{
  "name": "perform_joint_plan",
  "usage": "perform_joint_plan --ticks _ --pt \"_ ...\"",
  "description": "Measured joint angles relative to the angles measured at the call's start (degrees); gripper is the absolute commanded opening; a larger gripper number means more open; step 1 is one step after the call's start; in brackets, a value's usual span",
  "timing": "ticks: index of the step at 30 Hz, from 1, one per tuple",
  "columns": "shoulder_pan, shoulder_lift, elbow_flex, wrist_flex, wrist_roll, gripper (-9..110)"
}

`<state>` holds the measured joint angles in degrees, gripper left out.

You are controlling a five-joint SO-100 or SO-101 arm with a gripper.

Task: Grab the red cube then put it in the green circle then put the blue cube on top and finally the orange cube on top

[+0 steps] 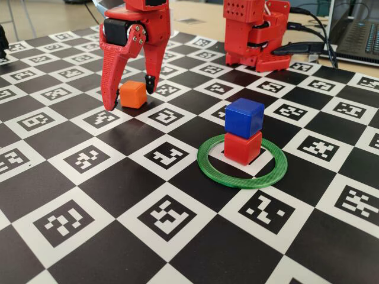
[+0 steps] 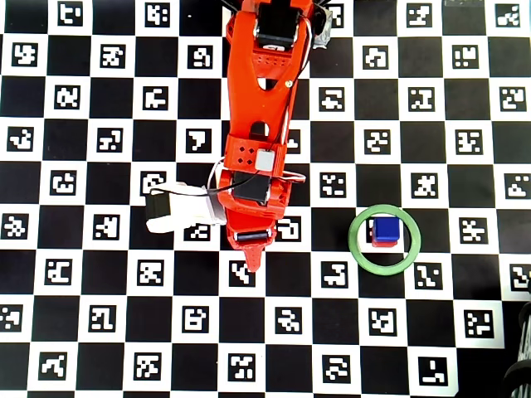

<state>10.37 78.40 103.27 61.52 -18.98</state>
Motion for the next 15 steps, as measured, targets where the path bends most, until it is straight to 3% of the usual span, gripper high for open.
perform_joint_plan --ticks 15 --pt "0.2 -1.6 0.0 0.0 -10.8 45"
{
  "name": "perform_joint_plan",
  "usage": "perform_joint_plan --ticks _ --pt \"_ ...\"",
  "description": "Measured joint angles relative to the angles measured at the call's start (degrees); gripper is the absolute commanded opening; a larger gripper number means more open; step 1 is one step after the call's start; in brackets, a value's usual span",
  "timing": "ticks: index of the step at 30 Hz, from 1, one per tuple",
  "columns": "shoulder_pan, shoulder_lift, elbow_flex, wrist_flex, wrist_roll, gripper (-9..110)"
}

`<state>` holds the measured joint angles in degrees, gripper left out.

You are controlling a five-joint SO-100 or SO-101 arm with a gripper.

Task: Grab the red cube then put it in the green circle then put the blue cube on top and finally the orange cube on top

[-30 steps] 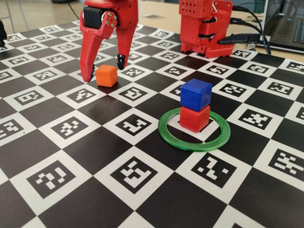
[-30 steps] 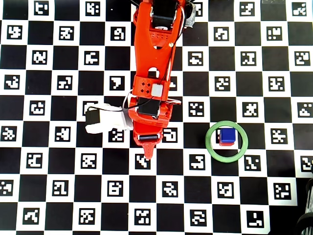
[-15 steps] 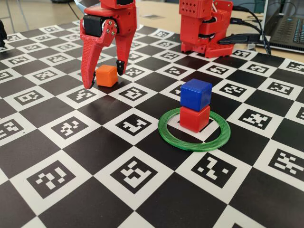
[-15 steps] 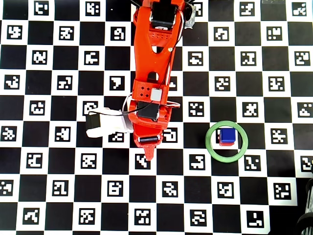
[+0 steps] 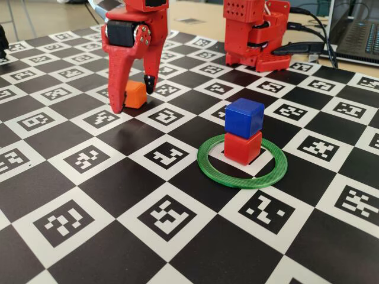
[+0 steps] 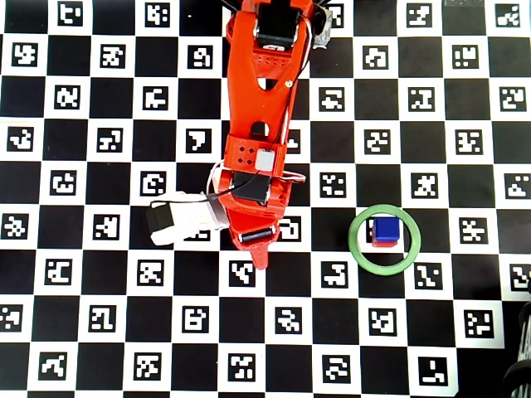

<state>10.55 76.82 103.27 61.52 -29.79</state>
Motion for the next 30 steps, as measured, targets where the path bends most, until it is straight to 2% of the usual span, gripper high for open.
perform_joint_plan --ticks 9,30 --pt "0.4 -0.1 0.0 0.0 -5.1 45" --pt "1.7 -0.1 -4.1 1.1 -6.0 43"
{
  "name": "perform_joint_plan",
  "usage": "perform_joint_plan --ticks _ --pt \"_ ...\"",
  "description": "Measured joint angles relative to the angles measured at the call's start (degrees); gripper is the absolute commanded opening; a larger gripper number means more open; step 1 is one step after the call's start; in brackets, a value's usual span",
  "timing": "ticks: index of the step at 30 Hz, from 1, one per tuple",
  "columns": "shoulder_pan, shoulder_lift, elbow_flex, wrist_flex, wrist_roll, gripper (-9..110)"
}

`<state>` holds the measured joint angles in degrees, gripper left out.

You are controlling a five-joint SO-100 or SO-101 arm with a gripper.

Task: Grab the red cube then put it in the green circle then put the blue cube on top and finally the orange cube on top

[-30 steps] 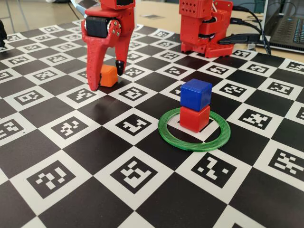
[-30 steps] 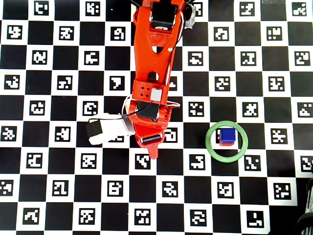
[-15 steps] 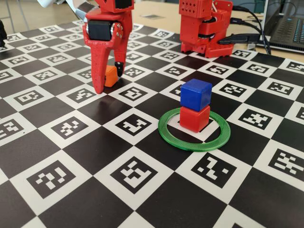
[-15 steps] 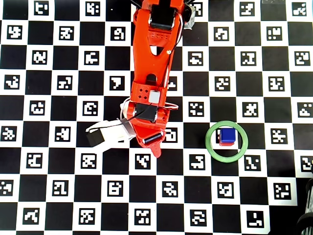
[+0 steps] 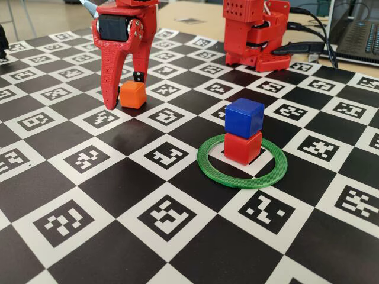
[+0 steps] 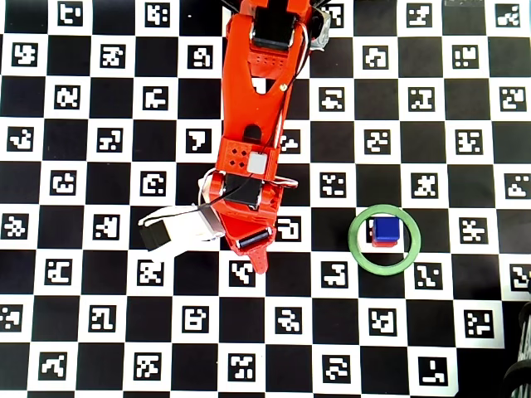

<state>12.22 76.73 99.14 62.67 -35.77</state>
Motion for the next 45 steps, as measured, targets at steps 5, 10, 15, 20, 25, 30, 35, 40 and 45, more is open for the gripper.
perform_joint_plan --ticks 5,10,15,20,25,30,35,40,45 --pt "0.0 0.0 0.0 0.0 0.0 40" --pt "0.0 0.0 0.0 0.0 0.0 35" --pt "0.0 0.0 0.0 0.0 0.0 19" --pt "0.0 0.0 0.0 0.0 -0.4 8" --pt "0.0 0.0 0.0 0.0 -0.8 5" --pt "0.0 0.0 0.0 0.0 -1.0 5" --pt "0.0 -0.1 -0.5 2.5 0.1 5" --pt "-0.7 -0.1 -6.9 10.7 3.0 5" --pt "-2.8 -0.1 -14.0 20.6 7.1 5"
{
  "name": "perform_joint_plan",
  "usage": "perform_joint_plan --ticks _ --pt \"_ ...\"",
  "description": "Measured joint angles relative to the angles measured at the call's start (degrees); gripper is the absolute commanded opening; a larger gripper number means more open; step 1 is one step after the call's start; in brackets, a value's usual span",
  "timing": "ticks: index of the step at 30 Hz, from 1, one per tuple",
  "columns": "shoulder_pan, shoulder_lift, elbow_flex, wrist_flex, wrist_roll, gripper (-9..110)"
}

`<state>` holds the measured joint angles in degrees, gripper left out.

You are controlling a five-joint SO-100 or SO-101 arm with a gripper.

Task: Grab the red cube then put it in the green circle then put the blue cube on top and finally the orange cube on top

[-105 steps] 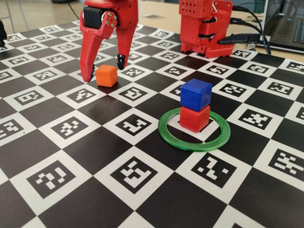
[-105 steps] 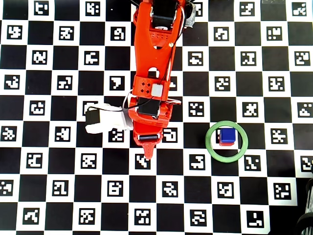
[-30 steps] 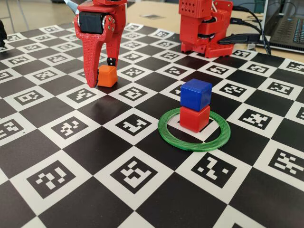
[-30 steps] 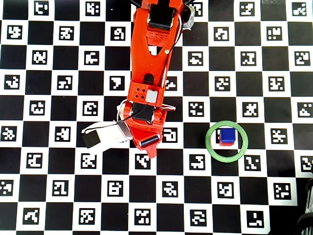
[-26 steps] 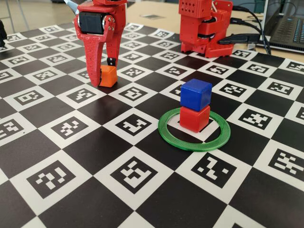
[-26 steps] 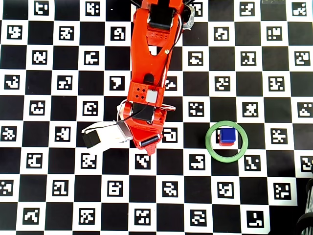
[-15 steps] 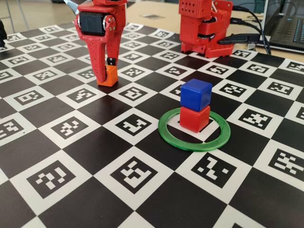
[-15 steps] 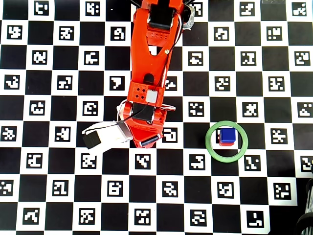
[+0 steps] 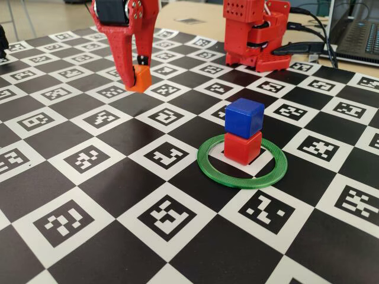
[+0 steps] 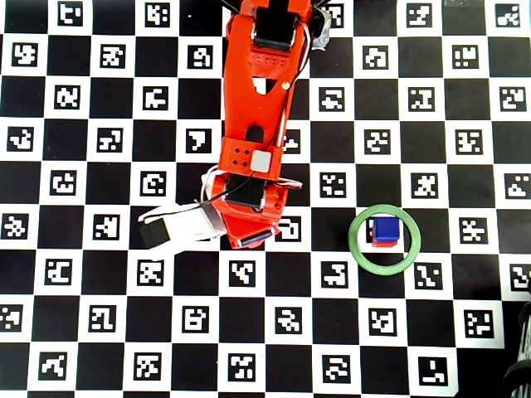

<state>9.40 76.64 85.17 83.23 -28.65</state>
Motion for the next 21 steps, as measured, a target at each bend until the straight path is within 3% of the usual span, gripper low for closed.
perform_joint_plan --ticks 9,21 --pt "-4.0 0.2 -12.6 15.6 10.5 5" --pt "-11.7 5.0 -15.4 16.6 21.8 5"
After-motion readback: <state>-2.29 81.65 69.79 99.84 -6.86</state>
